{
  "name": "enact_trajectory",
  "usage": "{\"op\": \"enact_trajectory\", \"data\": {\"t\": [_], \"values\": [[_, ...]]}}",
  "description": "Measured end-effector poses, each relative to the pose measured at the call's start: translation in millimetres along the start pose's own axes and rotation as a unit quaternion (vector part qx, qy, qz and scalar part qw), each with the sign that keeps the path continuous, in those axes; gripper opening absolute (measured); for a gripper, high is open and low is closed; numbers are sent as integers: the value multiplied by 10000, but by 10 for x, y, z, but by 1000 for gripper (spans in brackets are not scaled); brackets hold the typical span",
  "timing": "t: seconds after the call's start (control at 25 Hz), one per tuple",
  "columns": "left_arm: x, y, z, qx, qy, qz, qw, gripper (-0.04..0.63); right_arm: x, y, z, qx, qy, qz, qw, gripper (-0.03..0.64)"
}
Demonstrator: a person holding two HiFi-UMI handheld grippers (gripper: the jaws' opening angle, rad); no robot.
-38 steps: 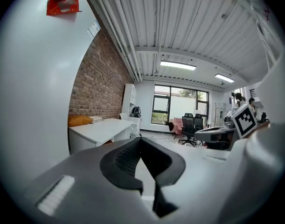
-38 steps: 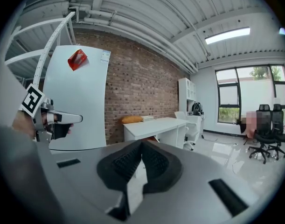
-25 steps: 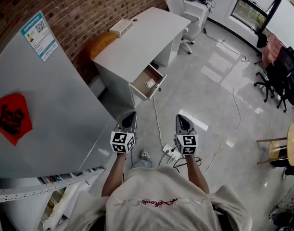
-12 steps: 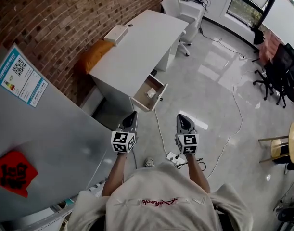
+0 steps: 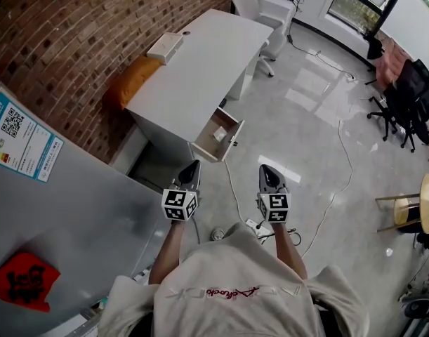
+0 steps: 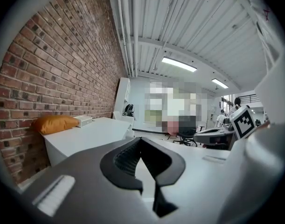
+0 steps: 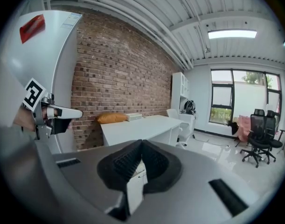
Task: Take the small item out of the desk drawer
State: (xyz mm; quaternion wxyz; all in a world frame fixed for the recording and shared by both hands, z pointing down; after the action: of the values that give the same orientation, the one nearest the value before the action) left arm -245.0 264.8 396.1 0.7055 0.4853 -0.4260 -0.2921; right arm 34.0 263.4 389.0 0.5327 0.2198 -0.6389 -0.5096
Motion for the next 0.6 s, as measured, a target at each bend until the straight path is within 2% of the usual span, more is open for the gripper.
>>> {"op": "enact_trajectory", "data": {"t": [0.6], "values": [[116, 78, -3, -35, 106, 126, 9999, 9, 28, 91, -12, 62, 82, 125, 9999, 12]]}}
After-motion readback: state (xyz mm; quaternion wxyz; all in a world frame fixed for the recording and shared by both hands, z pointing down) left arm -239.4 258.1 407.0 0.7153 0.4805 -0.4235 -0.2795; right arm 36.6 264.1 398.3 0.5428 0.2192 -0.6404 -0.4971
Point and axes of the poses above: the fingertips, and each gripper's own axes: x forward along the fingers, z to its left, y out of its underside, the point moved 8 cm from there along -x, backward along the fingers, and after that the axes turned 9 degrees about z, right-handed, at the moved point
